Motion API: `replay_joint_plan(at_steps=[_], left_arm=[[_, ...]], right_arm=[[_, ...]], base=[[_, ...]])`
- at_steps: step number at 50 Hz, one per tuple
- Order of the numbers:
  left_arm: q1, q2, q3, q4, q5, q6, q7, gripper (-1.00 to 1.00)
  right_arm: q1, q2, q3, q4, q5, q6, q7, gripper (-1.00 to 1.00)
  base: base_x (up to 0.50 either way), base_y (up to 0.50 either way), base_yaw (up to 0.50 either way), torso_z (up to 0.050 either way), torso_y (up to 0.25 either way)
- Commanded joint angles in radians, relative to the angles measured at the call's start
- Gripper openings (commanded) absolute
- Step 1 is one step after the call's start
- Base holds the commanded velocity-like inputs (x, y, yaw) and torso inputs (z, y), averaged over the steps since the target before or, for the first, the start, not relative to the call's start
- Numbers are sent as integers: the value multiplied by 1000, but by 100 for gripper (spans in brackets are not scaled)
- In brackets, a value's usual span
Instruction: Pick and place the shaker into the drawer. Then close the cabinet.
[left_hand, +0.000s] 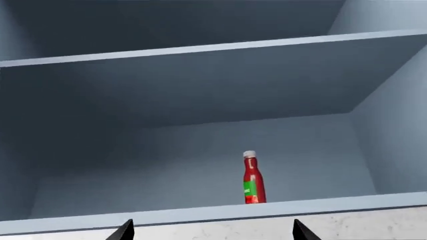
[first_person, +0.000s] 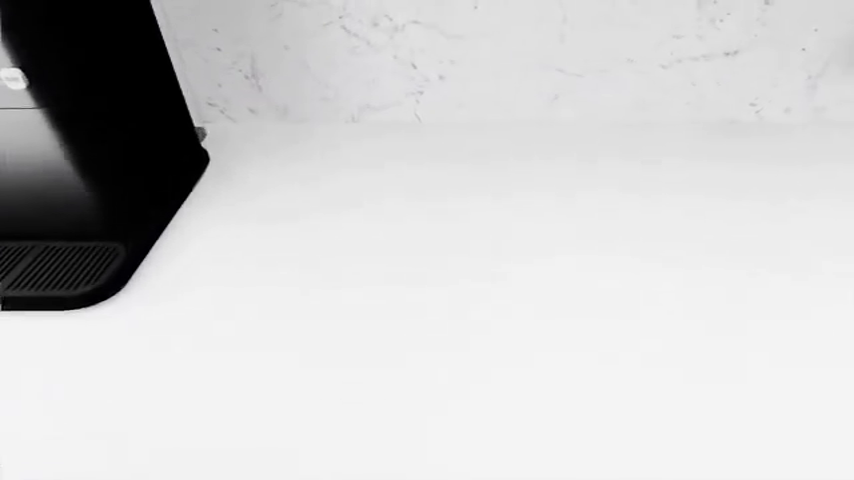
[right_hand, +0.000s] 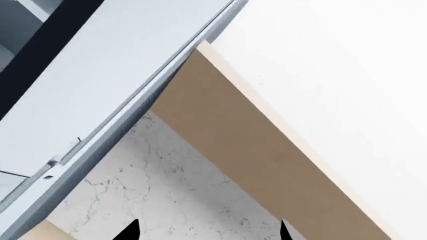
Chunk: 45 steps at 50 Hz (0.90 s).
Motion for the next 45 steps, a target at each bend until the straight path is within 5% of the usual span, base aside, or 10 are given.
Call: replay_joint_plan(at_steps=[1, 15, 25, 32, 39, 45], left_arm=[[10, 3, 0, 6, -2, 2, 5, 100], [31, 2, -5, 12, -5, 10, 9, 100], [54, -5, -18, 36, -23, 13, -2, 100], [100, -22, -42, 73, -47, 31, -15, 100], [304, -90, -153, 179, -120, 112, -65, 100], [554, -119, -287, 264, -152, 196, -97, 100]], right_arm=[[-21, -12, 23, -19, -27, -1, -23, 100], [-49, 1, 39, -61, -42, -15, -21, 100], [21, -50, 58, -60, -99, 13, 10, 100], [33, -138, 119, -42, -324, -18, -80, 100], [34, -309, 268, -46, -579, -173, -217, 100], [-12, -407, 260, -57, -600, -223, -254, 100]], base=[[500, -16, 0, 0, 10], [487, -1, 0, 0, 1], [0, 0, 0, 0, 2], [0, 0, 0, 0, 0], [0, 0, 0, 0, 0], [0, 0, 0, 0, 4]])
